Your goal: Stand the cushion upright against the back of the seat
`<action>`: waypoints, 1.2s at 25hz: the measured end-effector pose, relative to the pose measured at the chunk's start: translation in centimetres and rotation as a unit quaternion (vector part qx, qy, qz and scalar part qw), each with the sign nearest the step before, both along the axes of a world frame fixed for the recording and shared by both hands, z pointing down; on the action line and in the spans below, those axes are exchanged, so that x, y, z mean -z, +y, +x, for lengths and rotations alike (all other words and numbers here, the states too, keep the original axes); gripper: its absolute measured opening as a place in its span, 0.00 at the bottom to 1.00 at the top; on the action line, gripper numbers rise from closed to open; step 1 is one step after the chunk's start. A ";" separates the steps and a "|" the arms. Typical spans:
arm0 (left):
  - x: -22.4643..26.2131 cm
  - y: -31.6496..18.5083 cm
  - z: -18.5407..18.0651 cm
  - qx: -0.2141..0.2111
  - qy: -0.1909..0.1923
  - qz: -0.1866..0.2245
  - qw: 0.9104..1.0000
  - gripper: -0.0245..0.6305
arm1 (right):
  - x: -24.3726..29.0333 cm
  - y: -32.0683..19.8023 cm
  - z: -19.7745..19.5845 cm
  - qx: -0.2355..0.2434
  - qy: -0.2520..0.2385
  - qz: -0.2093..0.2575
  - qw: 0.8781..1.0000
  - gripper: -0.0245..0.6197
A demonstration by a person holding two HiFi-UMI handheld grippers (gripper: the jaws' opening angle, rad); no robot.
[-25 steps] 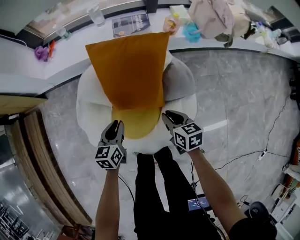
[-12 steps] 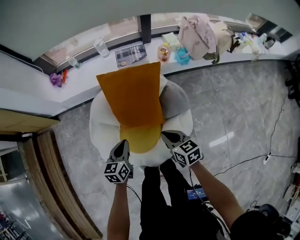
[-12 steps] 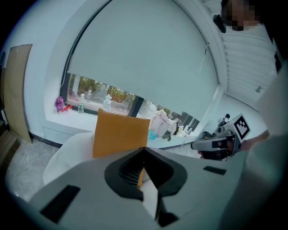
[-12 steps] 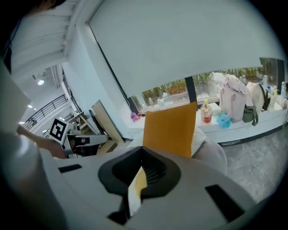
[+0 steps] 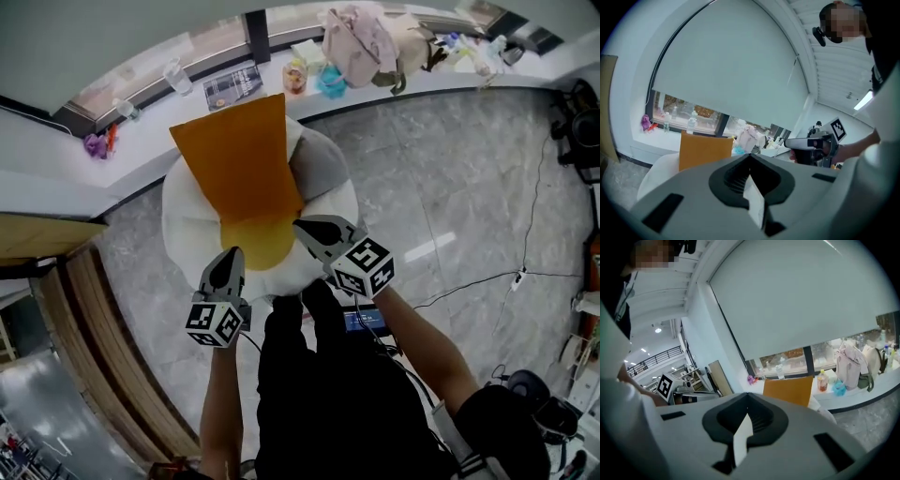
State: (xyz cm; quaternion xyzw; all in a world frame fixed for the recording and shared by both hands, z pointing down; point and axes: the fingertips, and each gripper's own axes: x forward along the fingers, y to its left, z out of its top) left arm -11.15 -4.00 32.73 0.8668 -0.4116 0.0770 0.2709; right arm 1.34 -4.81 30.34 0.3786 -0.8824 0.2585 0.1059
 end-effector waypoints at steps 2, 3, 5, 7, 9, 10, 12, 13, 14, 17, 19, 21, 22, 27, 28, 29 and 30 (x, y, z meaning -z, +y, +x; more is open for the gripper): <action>1.8 0.6 0.2 0.000 0.006 0.010 1.000 0.06 | 1.8 0.6 0.4 0.003 0.002 0.016 1.000 0.06; 2.6 0.7 0.2 0.000 0.009 0.015 1.000 0.06 | 2.7 0.9 0.6 0.006 0.003 0.025 1.000 0.06; 4.0 1.3 0.4 0.000 0.011 0.026 1.000 0.06 | 4.5 1.4 0.9 0.011 -0.002 0.041 0.999 0.06; 5.2 2.2 0.9 0.000 0.015 0.032 0.999 0.06 | 6.2 2.3 1.5 0.013 -0.010 0.054 0.998 0.06; 6.4 3.3 1.6 -0.002 0.022 0.035 0.999 0.06 | 7.7 3.2 2.2 0.012 -0.019 0.064 0.998 0.06; 7.0 3.8 1.9 -0.003 0.025 0.037 0.999 0.06 | 8.5 3.6 2.5 0.011 -0.024 0.068 0.997 0.06; 8.1 4.5 2.4 -0.003 0.031 0.039 0.999 0.06 | 9.6 4.3 3.0 0.010 -0.031 0.076 0.997 0.06; 8.6 4.7 2.5 -0.002 0.035 0.040 0.999 0.06 | 10.1 4.7 3.2 0.010 -0.034 0.078 0.996 0.06; 9.0 4.9 2.8 0.000 0.038 0.041 0.998 0.06 | 10.5 5.0 3.4 0.010 -0.037 0.080 0.996 0.06; 10.3 5.6 3.9 -0.005 0.037 0.049 0.998 0.06 | 11.9 6.0 4.6 0.009 -0.040 0.086 0.995 0.06; 11.1 6.3 4.7 -0.017 0.032 0.054 0.998 0.06 | 13.2 6.5 5.6 0.004 -0.043 0.095 0.995 0.06; 11.8 6.9 5.2 -0.032 0.028 0.060 0.997 0.06 | 14.5 6.8 6.6 -0.004 -0.044 0.104 0.994 0.06; 12.1 7.1 5.3 -0.037 0.026 0.062 0.997 0.06 | 14.9 6.9 7.1 -0.009 -0.045 0.105 0.993 0.06; 14.0 7.6 5.6 -0.035 0.026 0.067 0.997 0.06 | 16.5 7.9 9.2 -0.036 -0.056 0.103 0.992 0.06; 14.3 7.6 5.8 -0.038 0.022 0.072 0.996 0.06 | 16.8 8.2 9.7 -0.040 -0.057 0.103 0.992 0.06; 14.6 7.7 5.9 -0.042 0.018 0.076 0.996 0.06 | 17.0 8.4 10.0 -0.043 -0.055 0.103 0.992 0.06; 14.9 7.8 6.0 -0.045 0.016 0.078 0.996 0.06 | 17.2 8.7 10.2 -0.044 -0.052 0.104 0.992 0.06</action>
